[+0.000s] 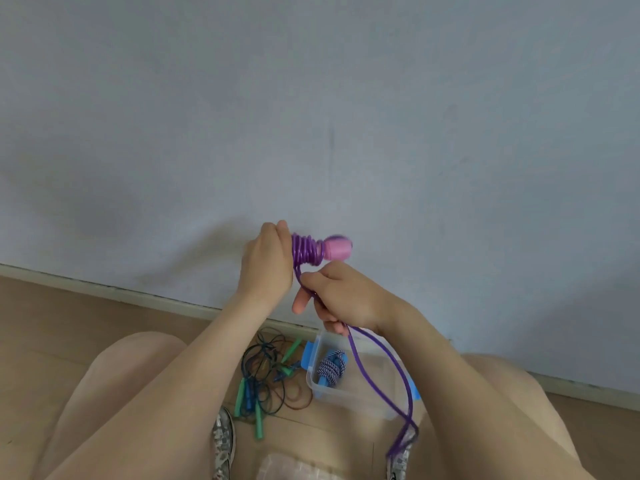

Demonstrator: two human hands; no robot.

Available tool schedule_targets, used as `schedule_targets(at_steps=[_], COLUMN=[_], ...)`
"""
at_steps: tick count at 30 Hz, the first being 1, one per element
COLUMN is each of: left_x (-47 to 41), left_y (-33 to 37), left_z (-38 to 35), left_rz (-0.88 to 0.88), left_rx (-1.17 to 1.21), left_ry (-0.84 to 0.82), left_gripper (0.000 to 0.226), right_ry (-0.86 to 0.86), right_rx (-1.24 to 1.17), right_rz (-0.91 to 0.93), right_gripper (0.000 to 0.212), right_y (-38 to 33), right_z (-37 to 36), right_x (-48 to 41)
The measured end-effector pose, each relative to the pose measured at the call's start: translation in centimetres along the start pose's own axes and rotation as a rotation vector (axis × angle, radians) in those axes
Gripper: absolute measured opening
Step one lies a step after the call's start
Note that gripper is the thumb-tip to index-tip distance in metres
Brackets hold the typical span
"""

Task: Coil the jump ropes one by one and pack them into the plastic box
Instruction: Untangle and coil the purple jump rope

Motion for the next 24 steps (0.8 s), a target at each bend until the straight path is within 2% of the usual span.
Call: schedule_targets(at_steps=[3, 6, 9, 11, 13, 17, 19, 21, 24], left_x=[0.4, 0.5, 0.5, 0.5, 0.7, 0.8, 0.9, 0.4, -0.2], left_y=[-0.2, 0.1, 0.6, 1.0, 1.5, 2.0, 2.3, 1.8, 0.2], left_z=[-1.0, -1.2, -0.9, -0.7, -0.3, 0.4, 0.4, 0.8, 1.0], left_rz=[-0.049, -0.192, -0.254, -0.221, -0.168, -0.057, 0.040, 0.134, 0.216], left_rx=[-0.153, -0.219, -0.027, 0.125, 0.268, 0.530, 0.747, 0.872, 0.785], left_ry=[-0.146, -0.242, -0.297, -0.337, -0.363, -0.333, -0.291, -0.202, -0.017], left_gripper=[0.028, 0.021, 0.031, 0.034, 0.037, 0.042, 0.039, 0.033, 0.031], right_ry=[-0.003, 0.158, 0.399, 0.463, 0.432, 0.233, 0.153, 0.111, 0.165], right_rx=[-0.006, 0.011, 0.185, 0.235, 0.151, -0.167, -0.240, -0.245, -0.095], right_rz=[0.035, 0.066, 0.173, 0.205, 0.224, 0.197, 0.143, 0.055, 0.001], right_gripper=[0.030, 0.033, 0.020, 0.018, 0.019, 0.025, 0.023, 0.029, 0.047], right_y=[-0.7, -0.5, 0.8, 1.5, 1.6, 1.7, 2.3, 2.8, 2.2], right_z=[1.1, 4.5, 8.1, 9.2, 9.5, 8.7, 8.5, 7.9, 6.4], right_x=[0.6, 0.8, 0.7, 0.6, 0.3, 0.1, 0.0, -0.2, -0.3])
Point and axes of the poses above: each hand's wrist, its own x-axis away from the middle knuckle, its own z-axis out of the back of the hand, y = z × x, the point moved 5 cm from there along -x, towards the middle knuckle
